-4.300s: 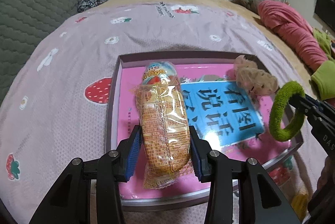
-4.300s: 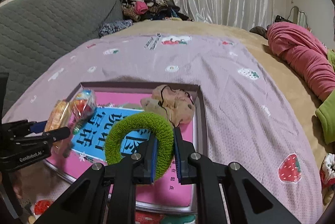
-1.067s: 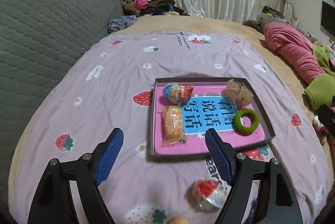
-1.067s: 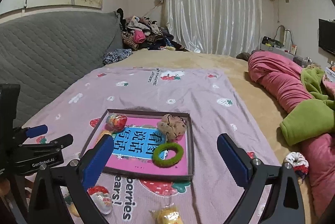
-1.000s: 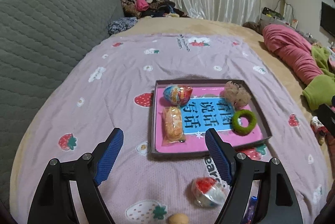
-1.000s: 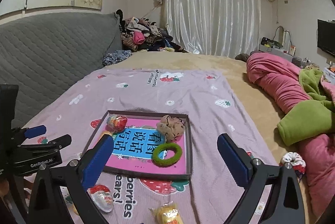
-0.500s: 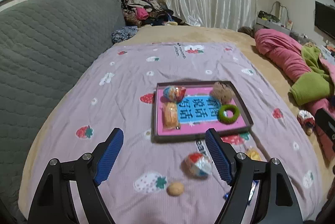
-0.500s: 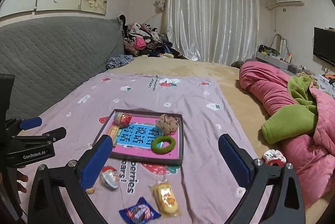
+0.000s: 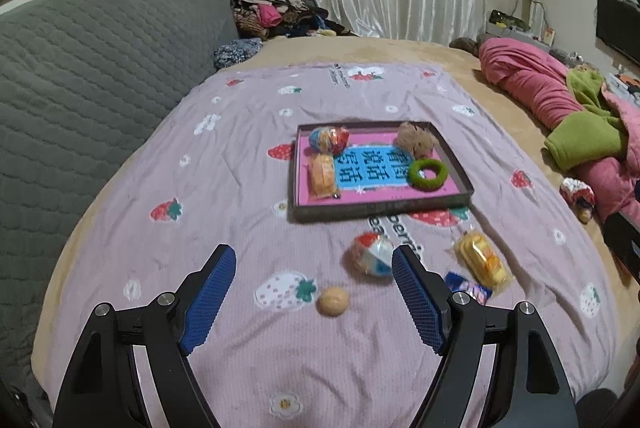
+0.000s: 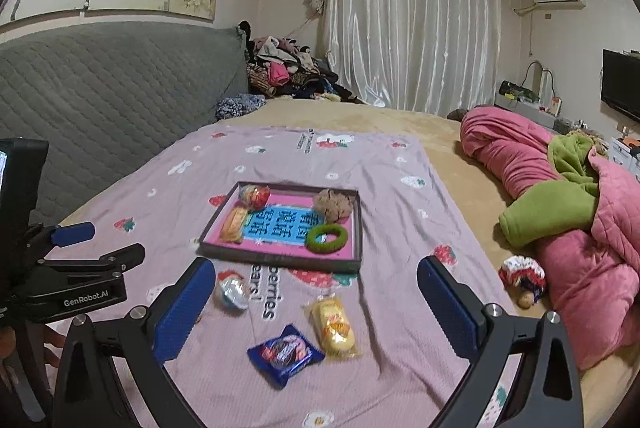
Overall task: Organize objects
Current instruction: 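Move both tools back toward the walnut and blue cookie pack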
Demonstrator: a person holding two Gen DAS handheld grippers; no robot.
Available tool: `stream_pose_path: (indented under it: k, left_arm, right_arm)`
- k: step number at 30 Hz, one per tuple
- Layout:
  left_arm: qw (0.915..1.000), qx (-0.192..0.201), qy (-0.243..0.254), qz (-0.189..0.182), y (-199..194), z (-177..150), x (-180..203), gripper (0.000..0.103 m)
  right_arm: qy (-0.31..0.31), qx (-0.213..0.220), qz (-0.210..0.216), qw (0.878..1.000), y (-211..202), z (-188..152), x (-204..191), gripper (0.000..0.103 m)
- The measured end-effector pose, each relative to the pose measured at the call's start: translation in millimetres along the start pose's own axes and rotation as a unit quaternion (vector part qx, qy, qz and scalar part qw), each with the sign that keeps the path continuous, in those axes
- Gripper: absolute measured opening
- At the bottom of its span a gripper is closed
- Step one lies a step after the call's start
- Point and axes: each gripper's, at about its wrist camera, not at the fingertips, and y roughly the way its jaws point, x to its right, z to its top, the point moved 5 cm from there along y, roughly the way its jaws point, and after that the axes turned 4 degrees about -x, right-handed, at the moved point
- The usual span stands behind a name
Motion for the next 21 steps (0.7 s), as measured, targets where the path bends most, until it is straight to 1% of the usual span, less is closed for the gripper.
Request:
stream_pose_path:
  k: [4, 10, 13, 18, 21]
  left_arm:
    - [1.0, -0.006, 0.003, -0.005, 1.6, -18.9, 3.6, 0.082]
    - [0.9995, -0.026, 0.018, -0.007, 11.5, -39.4, 11.3, 0.082]
    - [0.9995, -0.028, 0.013, -0.008, 15.2, -45.6, 10.7, 0.082]
    - [0.9993, -0.035, 0.014, -0.005, 21.4, -53.9, 9.5, 0.082]
    - [0.9991, -0.039, 0.01, -0.01, 24.7, -57.3, 8.2, 0.082]
  right_arm:
    - [0.001, -0.006, 0.003, 1.0, -0.7, -14.9, -4.9, 0.102]
    - [-0.008, -0.008, -0.006, 1.0, 1.9, -28.3, -12.1, 0.102]
    - [-0.016, -0.01, -0.02, 1.0, 4.2, -34.3, -13.4, 0.102]
    - [-0.006, -0.02, -0.012, 1.0, 8.6, -44.0, -12.5, 0.102]
    - [-0.005, -0.027, -0.01, 1.0, 12.3, -48.2, -12.6, 0.102]
